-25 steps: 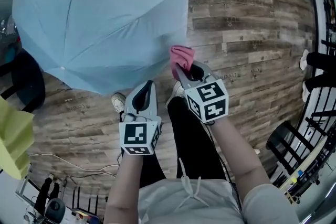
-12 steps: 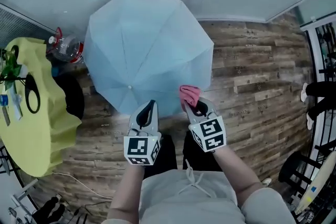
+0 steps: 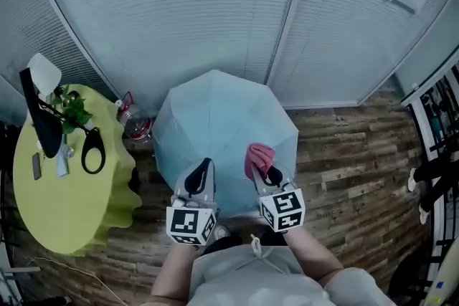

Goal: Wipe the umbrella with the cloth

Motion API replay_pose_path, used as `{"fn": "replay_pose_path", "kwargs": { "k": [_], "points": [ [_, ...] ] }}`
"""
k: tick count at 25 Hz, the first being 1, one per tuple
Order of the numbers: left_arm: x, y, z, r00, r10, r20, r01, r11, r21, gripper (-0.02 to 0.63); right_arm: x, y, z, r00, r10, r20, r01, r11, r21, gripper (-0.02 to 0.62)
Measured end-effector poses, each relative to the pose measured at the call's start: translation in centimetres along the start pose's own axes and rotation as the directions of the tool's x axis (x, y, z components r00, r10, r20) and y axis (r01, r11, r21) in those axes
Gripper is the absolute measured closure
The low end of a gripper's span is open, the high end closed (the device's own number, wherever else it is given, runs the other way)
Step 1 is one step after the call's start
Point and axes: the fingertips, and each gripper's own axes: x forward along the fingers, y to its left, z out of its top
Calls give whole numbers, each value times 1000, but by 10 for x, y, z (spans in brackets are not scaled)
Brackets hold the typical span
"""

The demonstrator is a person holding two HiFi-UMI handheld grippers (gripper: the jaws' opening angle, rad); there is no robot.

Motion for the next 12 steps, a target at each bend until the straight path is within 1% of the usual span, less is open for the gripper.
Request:
{"fn": "replay_pose_path", "kwargs": {
  "k": [2,4,9,12],
  "points": [
    [-12,8,25,999,8,51,-8,1000,6,598,-9,9,24,999,-11,48,13,999,-31,541],
    [-23,14,40,997,11,79,-12,1000,17,598,-16,16,40,996,-18,84,22,999,-48,541],
    [-38,11,55,994,-10,110,4,998,56,598,-30,16,60,990,-35,139,43,997,-58,543],
    [-40,17,63,992,-1,125,-8,997,70,598,-31,17,65,987,-42,156,52,997,-60,545]
  ]
}}
